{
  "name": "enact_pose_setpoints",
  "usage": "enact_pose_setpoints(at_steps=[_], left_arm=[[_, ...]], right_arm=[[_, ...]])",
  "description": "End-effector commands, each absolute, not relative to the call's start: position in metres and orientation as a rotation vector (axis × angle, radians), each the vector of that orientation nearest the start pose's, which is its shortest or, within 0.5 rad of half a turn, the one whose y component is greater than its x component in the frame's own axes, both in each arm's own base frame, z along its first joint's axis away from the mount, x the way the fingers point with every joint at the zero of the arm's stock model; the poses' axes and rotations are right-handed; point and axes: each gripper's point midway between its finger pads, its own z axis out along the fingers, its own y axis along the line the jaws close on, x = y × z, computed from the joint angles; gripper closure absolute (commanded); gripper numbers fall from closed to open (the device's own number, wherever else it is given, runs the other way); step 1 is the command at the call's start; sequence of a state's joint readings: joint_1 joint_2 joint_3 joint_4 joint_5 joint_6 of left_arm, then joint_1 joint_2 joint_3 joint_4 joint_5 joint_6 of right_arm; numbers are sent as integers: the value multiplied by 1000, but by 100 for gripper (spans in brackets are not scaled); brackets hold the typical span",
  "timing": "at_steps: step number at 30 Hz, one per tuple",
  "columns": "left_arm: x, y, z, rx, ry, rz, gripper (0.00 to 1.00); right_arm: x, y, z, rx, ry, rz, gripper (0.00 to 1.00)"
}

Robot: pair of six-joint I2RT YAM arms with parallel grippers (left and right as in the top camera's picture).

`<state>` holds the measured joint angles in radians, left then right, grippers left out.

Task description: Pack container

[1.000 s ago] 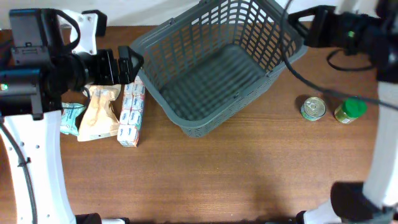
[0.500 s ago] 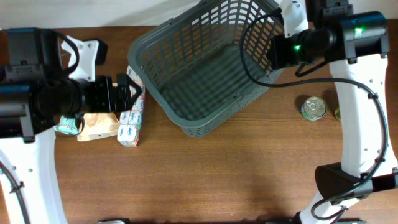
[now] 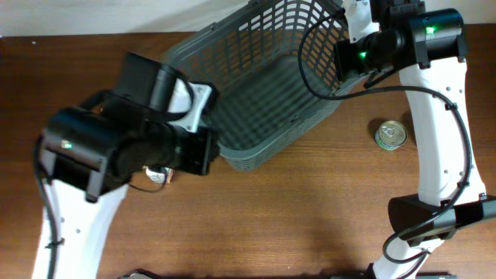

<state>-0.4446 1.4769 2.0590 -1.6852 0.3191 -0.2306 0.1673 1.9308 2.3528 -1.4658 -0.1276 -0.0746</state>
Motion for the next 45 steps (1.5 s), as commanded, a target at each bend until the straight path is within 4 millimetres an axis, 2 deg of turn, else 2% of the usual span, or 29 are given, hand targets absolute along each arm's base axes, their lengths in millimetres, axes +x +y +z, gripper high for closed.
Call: enact_pose_setpoints(at_steps=[1,5,8,11,14,19,23,34,45], left_arm=[[217,-162,326,305,2775,-373,98],[205,-200,298,388,2804,-371,98],[195,-226,261,436,2845,-373,98],[201,-233,246,432,2841,-378,98],[204,-235,236,431,2840,-373,98],[215,-230,223,410,2812,-296,98],[225,-230,226,392,2769,-269,98],[246,-214,231,349,2683,-126,98],[278,-176,232,298,2670,-47,98]], right_arm=[[432,94,310,-361,2557,181,96],[436,94,309,-355,2551,183,96],[443,96,290,-353,2598,186,96],[449,97,277,-355,2627,186,96],[451,96,271,-353,2641,184,96],[452,90,261,-340,2673,155,96],[452,76,259,-276,2698,54,96],[439,55,257,-196,2756,50,96],[425,53,257,-199,2800,48,96]])
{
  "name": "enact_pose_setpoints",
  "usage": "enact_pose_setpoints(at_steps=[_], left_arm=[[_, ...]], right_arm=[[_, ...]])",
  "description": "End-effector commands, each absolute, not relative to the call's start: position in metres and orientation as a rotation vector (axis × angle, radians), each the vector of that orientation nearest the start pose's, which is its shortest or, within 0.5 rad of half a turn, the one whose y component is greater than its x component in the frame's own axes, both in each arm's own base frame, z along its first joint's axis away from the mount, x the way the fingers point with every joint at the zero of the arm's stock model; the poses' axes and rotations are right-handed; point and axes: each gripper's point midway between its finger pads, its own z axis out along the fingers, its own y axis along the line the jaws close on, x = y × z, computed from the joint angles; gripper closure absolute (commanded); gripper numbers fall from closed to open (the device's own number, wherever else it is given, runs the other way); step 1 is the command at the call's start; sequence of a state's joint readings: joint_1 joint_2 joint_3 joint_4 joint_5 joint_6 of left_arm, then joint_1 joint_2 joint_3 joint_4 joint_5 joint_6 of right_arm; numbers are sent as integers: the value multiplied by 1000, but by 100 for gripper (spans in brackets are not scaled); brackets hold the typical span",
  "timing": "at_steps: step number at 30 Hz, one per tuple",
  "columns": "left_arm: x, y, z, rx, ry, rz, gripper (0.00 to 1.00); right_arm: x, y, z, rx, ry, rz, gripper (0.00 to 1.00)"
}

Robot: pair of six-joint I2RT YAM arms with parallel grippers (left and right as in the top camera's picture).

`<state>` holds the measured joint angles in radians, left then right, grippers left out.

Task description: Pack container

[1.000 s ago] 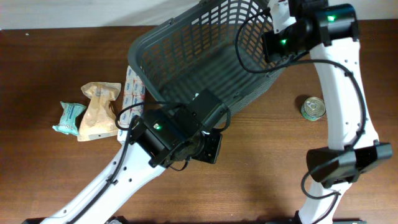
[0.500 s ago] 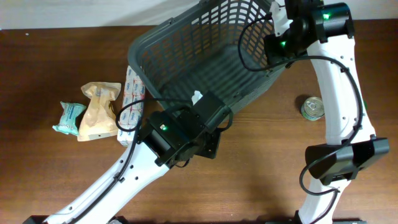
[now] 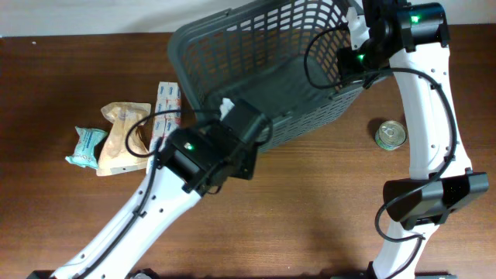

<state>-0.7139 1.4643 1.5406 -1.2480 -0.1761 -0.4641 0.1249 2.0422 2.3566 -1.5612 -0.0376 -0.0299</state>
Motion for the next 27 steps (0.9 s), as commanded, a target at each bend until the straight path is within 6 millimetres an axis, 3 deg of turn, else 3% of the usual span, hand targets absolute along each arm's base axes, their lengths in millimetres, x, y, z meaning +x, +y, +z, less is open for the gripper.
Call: enact_pose_setpoints(at_steps=[1,12,18,22,27], left_arm=[[282,-172,232,292,2666,-42,98],[313,-150,241,210,2601,-37,98],[333,-137,246,122,2560,-43,98],[343,-133,240,93,2564,-37,98],[351,-131,228,80,2590,-23,98]], right_arm=[[424,53,256,-199,2805,48,96],[410,57,253,-212,2860,58,96],[403,80,256,-294,2852,69,96],[397,95,255,-355,2856,66,96],[395,97,255,-374,2856,-11,96]])
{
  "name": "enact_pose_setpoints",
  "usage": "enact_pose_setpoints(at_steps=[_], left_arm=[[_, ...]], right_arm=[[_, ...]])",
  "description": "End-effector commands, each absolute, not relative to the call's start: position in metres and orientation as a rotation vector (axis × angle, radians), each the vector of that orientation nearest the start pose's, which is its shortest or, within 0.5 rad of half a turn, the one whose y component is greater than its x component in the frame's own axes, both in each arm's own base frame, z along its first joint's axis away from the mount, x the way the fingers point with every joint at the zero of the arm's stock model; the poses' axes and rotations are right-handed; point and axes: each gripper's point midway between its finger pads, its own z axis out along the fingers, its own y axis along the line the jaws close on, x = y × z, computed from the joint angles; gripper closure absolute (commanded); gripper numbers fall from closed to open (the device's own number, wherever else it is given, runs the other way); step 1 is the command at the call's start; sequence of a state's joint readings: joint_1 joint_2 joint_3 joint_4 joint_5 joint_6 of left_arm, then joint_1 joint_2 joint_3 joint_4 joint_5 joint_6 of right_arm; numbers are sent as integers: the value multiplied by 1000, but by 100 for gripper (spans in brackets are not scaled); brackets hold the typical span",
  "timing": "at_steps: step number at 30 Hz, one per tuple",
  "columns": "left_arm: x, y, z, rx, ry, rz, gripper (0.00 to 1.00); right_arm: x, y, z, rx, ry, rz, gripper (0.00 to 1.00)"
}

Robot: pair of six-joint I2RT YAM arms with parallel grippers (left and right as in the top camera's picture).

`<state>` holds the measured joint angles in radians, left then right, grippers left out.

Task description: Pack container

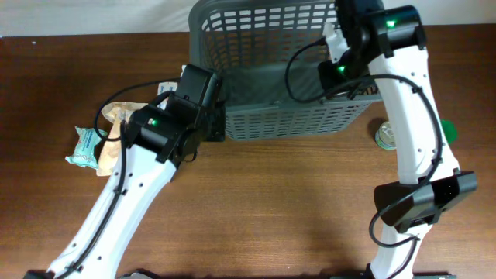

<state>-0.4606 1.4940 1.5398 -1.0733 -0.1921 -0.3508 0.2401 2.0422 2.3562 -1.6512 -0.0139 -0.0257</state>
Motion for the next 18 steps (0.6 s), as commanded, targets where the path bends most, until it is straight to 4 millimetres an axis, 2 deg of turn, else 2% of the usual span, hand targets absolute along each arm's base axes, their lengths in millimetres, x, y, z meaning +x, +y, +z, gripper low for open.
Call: enact_pose_setpoints(at_steps=[1,6,9,13,18], left_arm=[[353,-132,226,96,2590,-19,98],[354,-134,226,101,2587,-25,98],[345,-145,222,137,2631,-113,98],[336,-150,219,159,2673,-167,98],[341,-152,222,184,2644,-163,98]], right_arm=[[396,95,255,-355,2855,-39,96],[397,90,258,-343,2840,-74,96],[400,84,266,-321,2808,-99,96],[399,64,278,-245,2782,-115,96],[391,43,295,-139,2760,-54,96]])
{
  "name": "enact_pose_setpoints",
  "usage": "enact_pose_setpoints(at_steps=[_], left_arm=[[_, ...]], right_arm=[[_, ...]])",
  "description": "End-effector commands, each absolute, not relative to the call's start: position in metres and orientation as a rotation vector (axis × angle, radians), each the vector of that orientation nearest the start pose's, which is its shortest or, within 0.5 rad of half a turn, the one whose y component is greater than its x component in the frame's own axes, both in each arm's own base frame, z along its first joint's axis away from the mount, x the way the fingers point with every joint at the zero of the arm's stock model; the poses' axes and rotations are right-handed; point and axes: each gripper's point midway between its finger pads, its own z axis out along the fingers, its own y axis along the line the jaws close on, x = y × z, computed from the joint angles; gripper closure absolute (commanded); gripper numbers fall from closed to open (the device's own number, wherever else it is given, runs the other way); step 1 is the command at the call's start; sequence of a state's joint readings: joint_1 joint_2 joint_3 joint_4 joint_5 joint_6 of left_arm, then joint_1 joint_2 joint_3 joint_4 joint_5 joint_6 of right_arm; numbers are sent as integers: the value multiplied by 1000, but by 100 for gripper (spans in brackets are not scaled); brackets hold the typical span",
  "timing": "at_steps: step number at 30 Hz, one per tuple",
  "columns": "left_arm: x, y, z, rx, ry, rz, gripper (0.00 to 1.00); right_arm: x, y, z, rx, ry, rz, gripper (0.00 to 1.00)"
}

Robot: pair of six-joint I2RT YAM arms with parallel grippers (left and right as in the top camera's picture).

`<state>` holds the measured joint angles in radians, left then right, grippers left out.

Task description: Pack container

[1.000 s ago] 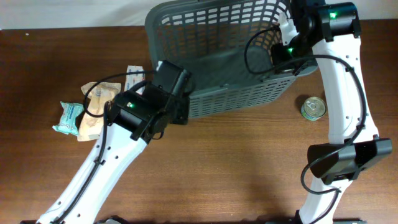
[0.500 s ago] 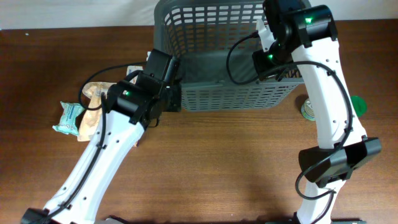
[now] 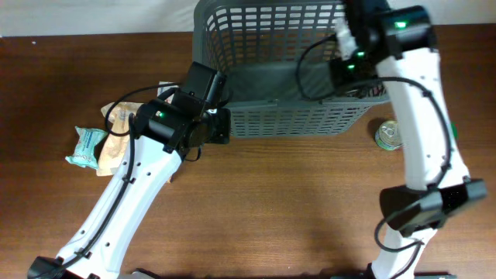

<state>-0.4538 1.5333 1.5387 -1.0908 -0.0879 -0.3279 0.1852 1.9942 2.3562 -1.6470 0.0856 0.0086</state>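
Note:
A grey mesh basket (image 3: 279,77) stands square to the table's back edge, with nothing visible inside. My left gripper (image 3: 222,129) is at its front left corner and seems shut on the wall there, its fingers mostly hidden under the wrist. My right gripper (image 3: 363,84) sits on the basket's right side, apparently shut on the rim. Loose goods lie outside the basket: a teal packet (image 3: 87,147), a tan bag (image 3: 118,138) and a tin can (image 3: 390,134).
A striped flat packet (image 3: 165,87) peeks out behind the left arm. The can lies just right of the basket's front right corner, under the right arm. The packets cluster at the left of the brown table (image 3: 271,209).
The right arm and the basket have shifted slightly to the right. The left gripper stays at the basket's front left corner. The packets and the can have not moved.
At first the basket lay skewed, its long side running diagonally, with one gripper on each end. Then it stood turned partway, the left gripper at its front wall. By the last moment it was square to the table, and it remains so now.

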Motion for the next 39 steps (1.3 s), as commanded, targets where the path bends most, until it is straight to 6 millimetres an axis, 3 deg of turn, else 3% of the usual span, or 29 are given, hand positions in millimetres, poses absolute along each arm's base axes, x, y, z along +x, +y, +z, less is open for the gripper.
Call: enact_pose_setpoints(at_steps=[1,4,6,7,9,10,13,16,18,19,21,24,28,32,39], left_arm=[[342,-152,222,182,2638,-162,98],[342,-149,228,174,2632,-144,98],[340,-131,246,131,2592,-45,95],[340,-123,257,113,2564,-3,88],[338,-106,288,66,2481,74,73],[337,-97,306,39,2431,104,60],[329,-73,363,-46,2266,160,34],[318,-60,404,-54,2158,163,27],[311,-49,417,-58,2128,177,26],[309,-42,419,-65,2129,193,26],[305,-22,411,-86,2172,256,26],[306,-3,381,-38,2317,309,25],[324,-3,344,38,2469,207,26],[353,10,303,41,2600,200,26],[397,8,207,173,2853,165,22]], right_arm=[[390,42,297,-133,2757,-44,96],[386,41,306,-125,2732,-31,96],[384,41,318,-121,2689,-23,75],[382,40,324,-119,2668,-20,59],[375,39,338,-115,2627,-16,52],[369,39,348,-112,2597,-13,50],[350,33,379,-97,2497,-22,34],[322,15,415,-38,2383,-109,20],[300,1,436,45,2308,-139,4],[289,-4,445,73,2273,-141,1],[262,-17,465,132,2193,-147,1],[225,-35,487,245,2087,-150,1],[193,-45,501,298,2008,-173,1],[170,-52,502,326,1991,-219,1],[163,-52,504,330,1978,-222,1]])
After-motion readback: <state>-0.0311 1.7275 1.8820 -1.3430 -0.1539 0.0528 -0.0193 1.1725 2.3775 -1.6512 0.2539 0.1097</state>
